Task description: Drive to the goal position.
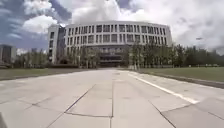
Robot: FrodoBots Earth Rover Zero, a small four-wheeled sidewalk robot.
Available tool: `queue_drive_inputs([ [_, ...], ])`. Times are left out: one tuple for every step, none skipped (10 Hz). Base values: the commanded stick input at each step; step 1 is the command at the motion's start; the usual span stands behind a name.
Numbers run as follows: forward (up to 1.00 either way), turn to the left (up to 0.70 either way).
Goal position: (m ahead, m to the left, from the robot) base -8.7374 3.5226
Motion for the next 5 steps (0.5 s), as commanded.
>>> queue_drive_inputs([
  [0.70,0.01],
  [0.70,0.01],
  [0.70,0.01],
  [0.70,0.01],
  [0.70,0.01],
])
